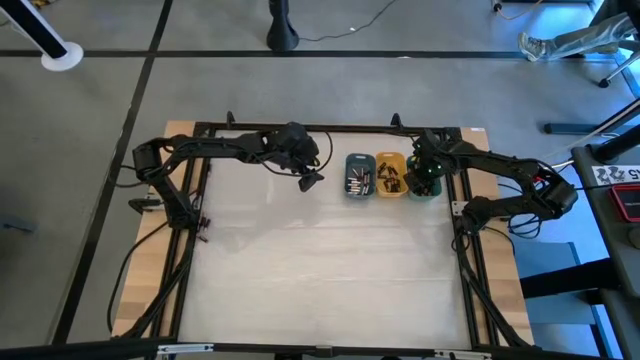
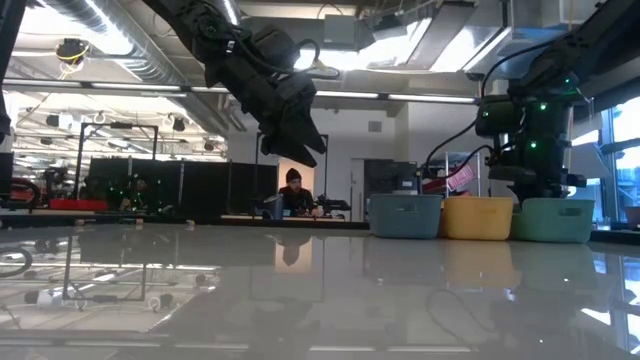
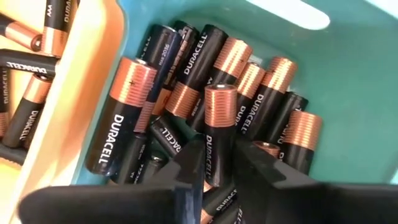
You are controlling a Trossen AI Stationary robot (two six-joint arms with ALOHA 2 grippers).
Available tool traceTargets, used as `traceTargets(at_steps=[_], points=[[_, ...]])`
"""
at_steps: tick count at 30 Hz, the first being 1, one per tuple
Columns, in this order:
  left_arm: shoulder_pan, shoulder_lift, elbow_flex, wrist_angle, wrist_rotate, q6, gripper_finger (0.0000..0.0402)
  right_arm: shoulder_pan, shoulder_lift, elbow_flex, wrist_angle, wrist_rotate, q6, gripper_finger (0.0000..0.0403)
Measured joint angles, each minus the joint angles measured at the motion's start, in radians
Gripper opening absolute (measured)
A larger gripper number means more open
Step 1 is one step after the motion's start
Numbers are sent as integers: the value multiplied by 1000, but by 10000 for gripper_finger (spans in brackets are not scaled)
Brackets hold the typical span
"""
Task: Sort batteries
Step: Put the black battery into the green bin
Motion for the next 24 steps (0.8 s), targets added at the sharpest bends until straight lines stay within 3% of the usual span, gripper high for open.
traceTargets(at_steps=[12, 24], points=[[0, 0, 0, 0, 0, -7, 255, 0, 0, 107, -80, 15, -26, 176], [0, 0, 0, 0, 0, -7, 255, 0, -29, 162, -103, -61, -44, 184]])
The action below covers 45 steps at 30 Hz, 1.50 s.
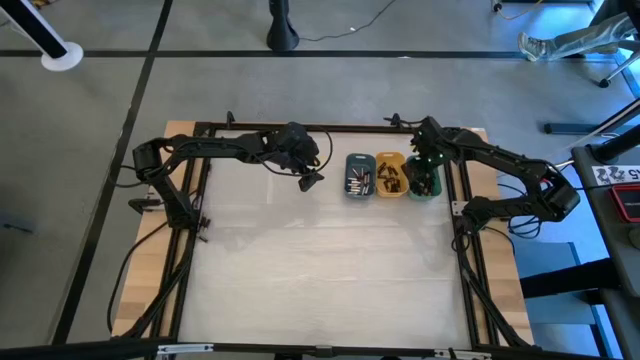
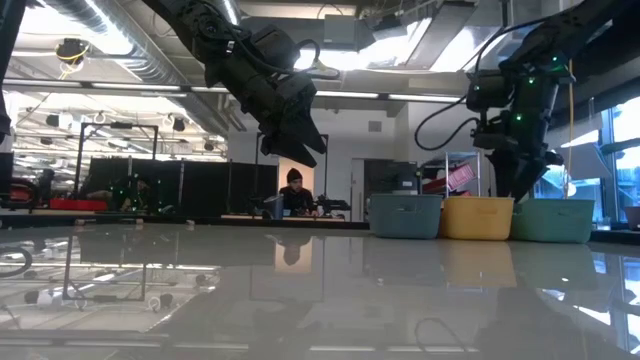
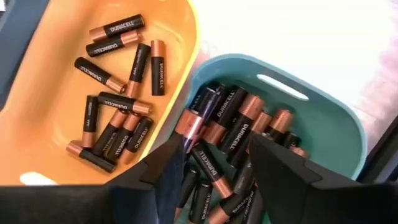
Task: Sort batteries
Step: Put the black battery into the green bin
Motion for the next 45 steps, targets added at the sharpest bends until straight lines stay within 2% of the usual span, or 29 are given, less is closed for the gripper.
traceTargets(at_steps=[12, 24, 37, 45], points=[[0, 0, 0, 0, 0, 0, 255, 9, 0, 0, -6, -29, 17, 183], [0, 0, 0, 24, 0, -7, 255, 93, 1, 0, 11, 68, 20, 183], [0, 0, 0, 23, 0, -11, 255, 92, 2, -1, 8, 69, 21, 183], [0, 0, 0, 23, 0, -11, 255, 92, 2, -48, 49, 70, 27, 183]])
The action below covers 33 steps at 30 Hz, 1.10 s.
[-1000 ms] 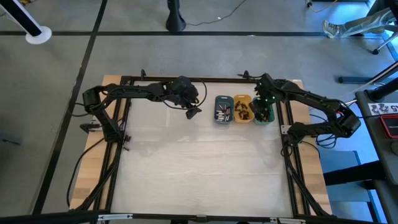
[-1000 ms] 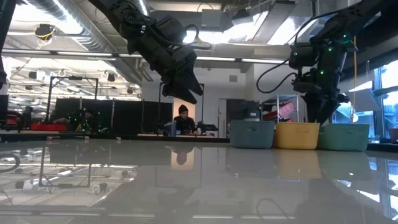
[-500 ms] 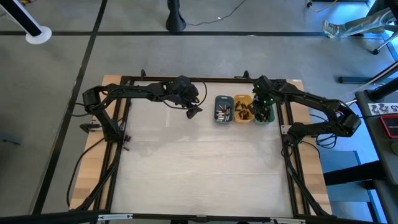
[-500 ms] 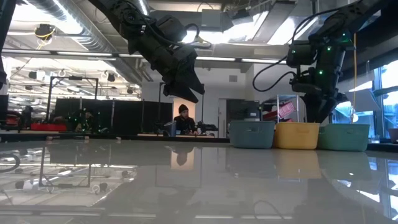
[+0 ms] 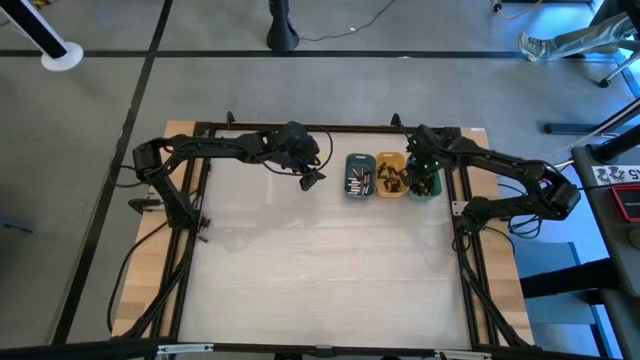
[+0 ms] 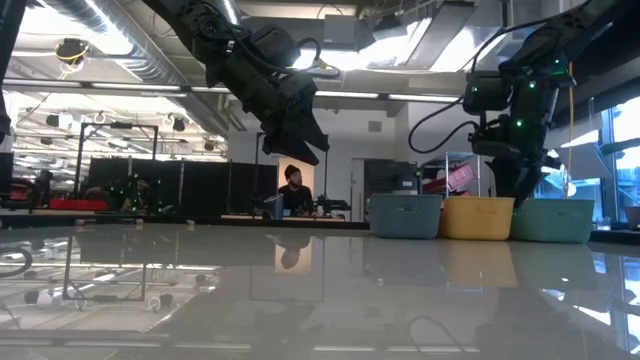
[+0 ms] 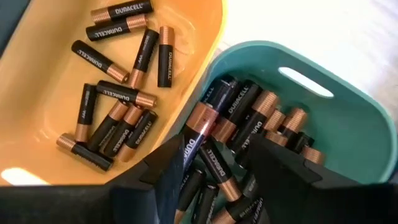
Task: Sort batteries
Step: Put the black battery into the green bin
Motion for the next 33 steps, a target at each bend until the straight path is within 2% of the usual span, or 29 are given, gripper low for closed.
traceTargets(at_steps=[8, 21, 33], points=[[0, 0, 0, 0, 0, 0, 255, 0, 0, -40, 48, 5, 18, 183], [0, 0, 0, -1, 0, 0, 255, 0, 0, -40, 26, 87, 29, 183], [10, -3, 0, -19, -18, -9, 255, 0, -1, 53, -63, 90, 28, 183]])
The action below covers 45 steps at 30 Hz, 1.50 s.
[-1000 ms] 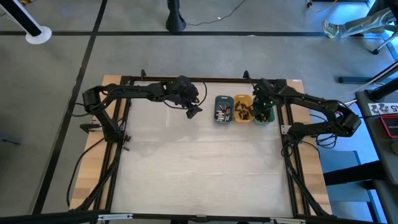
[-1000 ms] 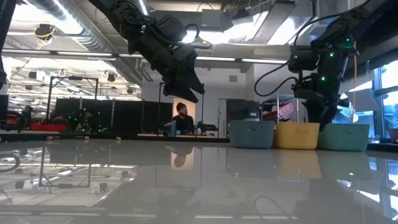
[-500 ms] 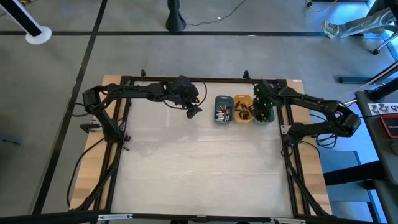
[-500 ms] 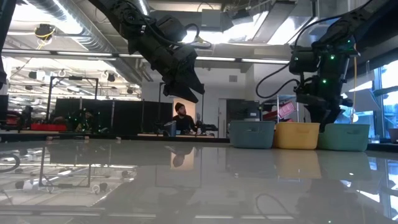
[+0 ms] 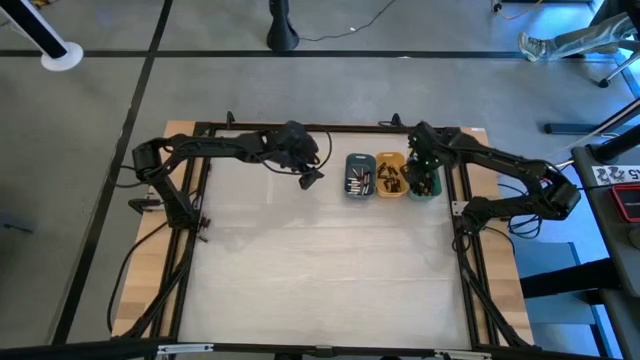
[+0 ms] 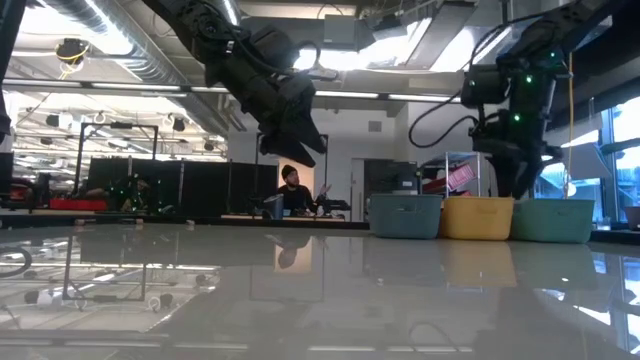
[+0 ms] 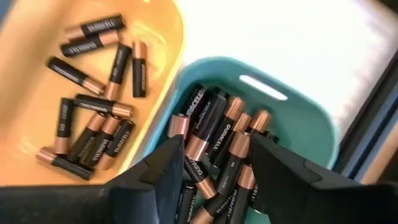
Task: Sort batteries
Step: Put the black battery into the green bin
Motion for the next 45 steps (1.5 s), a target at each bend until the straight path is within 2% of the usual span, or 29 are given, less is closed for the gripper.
traceTargets(at_steps=[4, 9, 11, 16, 21, 28, 32, 38, 45], points=[[30, -35, 15, -88, -34, -41, 255, 0, -9, 54, -32, -1, -25, 183], [68, -68, 78, -322, -312, -140, 255, 0, -73, 90, -5, -11, -60, 183], [94, -69, 100, -404, -380, -207, 255, 0, -113, 96, 27, -12, -66, 183], [216, -70, 111, -524, -383, -277, 255, 0, -206, 97, 132, -67, -89, 183], [390, -70, 111, -528, -359, -408, 255, 0, -243, 97, 172, -154, -88, 183], [553, -21, 111, -537, -325, -455, 255, 1, -243, 97, 159, -197, -95, 183], [592, 57, 111, -537, -273, -478, 255, 1, -243, 97, 155, -197, -113, 183], [613, 128, 110, -538, -273, -508, 252, 1, -243, 97, 140, -223, -119, 183], [621, 179, 78, -535, -276, -555, 224, 1, -243, 97, 127, -223, -141, 183]])
